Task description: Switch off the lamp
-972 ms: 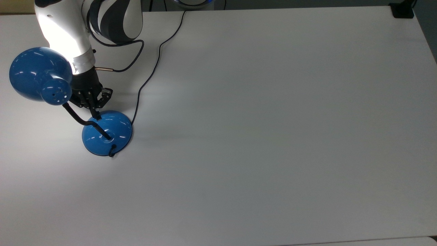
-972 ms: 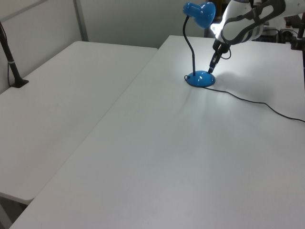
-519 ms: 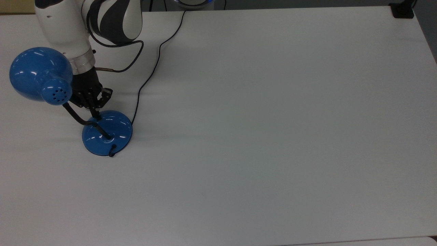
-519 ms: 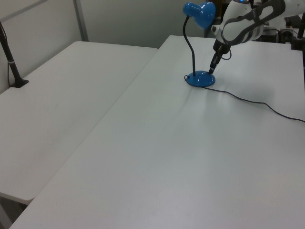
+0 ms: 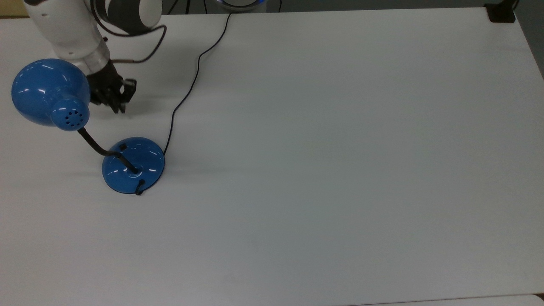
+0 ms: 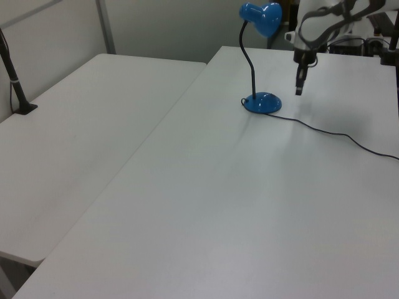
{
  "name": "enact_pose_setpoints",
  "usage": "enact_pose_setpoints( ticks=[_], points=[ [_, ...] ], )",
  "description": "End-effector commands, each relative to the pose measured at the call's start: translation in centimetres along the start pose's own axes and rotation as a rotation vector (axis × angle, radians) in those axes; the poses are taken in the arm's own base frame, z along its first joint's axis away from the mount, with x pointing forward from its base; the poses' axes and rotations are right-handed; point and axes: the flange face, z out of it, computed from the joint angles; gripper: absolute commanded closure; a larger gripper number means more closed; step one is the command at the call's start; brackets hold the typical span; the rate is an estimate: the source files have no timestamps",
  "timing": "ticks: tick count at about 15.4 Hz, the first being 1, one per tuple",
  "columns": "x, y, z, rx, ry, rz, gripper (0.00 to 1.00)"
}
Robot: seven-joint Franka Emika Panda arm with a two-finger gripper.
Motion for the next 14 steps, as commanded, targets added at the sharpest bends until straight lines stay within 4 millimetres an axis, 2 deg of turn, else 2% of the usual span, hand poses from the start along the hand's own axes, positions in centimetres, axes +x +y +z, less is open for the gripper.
enact_pose_setpoints(
  ticks=[1, 3, 4, 6, 8, 11, 12, 14],
  points=[
    [-2.3, -0.9, -4.2, 0.055, -0.088, -0.077, 0.37],
    [-2.9, -1.6, -5.7, 0.07, -0.105, -0.08, 0.06],
    [-3.2, -2.0, -6.5, 0.08, -0.113, -0.07, 0.0],
    [-3.8, -3.1, -9.2, 0.089, -0.109, -0.058, 0.0],
    [-4.3, -4.1, -13.3, 0.087, -0.098, -0.027, 0.0],
    [-3.6, -7.2, -18.6, 0.078, -0.087, 0.049, 0.0],
    [-3.3, -8.7, -19.8, 0.073, -0.084, 0.089, 0.0],
    [-1.8, -13.5, -22.5, 0.051, -0.048, 0.171, 0.0]
  ],
)
